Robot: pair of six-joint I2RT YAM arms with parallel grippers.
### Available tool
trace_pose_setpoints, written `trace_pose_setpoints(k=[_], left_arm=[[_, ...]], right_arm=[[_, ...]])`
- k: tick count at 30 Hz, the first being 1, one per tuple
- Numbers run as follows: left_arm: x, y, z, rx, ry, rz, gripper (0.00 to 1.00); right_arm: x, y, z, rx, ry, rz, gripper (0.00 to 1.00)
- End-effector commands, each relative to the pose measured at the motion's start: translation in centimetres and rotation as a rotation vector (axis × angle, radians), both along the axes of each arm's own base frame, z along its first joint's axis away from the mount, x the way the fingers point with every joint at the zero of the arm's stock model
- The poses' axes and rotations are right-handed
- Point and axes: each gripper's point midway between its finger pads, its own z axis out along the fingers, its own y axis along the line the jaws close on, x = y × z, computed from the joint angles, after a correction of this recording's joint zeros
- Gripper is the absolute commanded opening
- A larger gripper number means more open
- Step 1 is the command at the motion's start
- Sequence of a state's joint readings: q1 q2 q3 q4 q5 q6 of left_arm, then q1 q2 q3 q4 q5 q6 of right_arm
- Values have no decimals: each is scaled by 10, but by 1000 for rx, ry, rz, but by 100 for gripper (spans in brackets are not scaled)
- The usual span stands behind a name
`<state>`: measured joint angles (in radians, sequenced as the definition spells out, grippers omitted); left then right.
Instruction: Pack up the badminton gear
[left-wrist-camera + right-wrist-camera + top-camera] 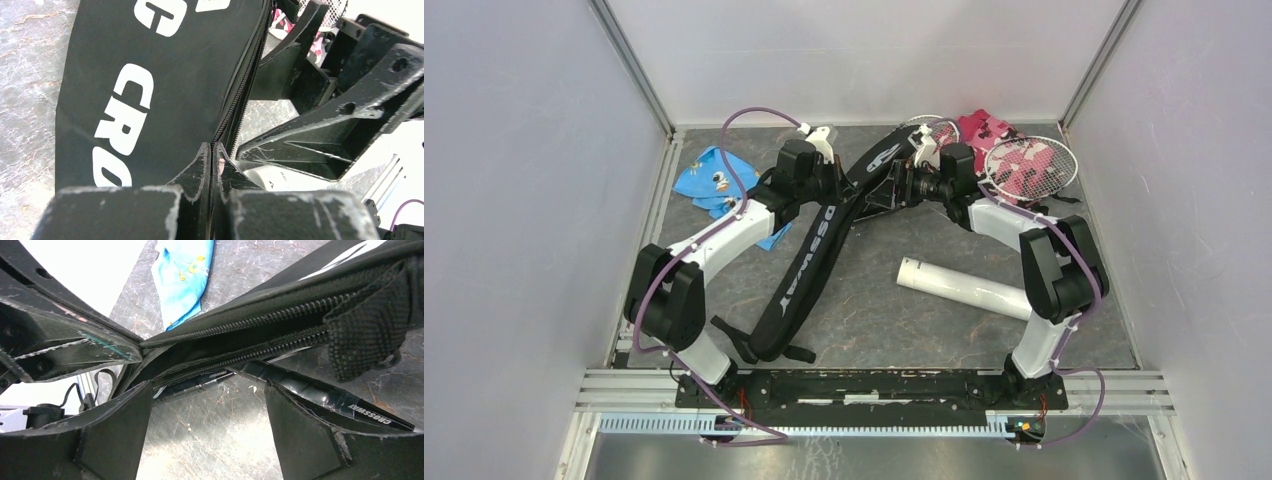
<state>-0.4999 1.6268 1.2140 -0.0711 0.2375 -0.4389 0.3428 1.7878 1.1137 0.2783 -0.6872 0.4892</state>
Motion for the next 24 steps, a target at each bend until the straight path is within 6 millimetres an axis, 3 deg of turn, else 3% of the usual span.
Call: trace_pose_setpoints(k=[1,13,24], left_arm=[[5,-13,21,-90,-44,-6,2],[2,-19,9,-71,-34,-28,2],[1,-18,10,-45,-68,-45,2]], right_arm=[[10,11,16,53,-30,8,87],[9,21,10,81,11,26,86],[16,22,-4,44,63,6,72]])
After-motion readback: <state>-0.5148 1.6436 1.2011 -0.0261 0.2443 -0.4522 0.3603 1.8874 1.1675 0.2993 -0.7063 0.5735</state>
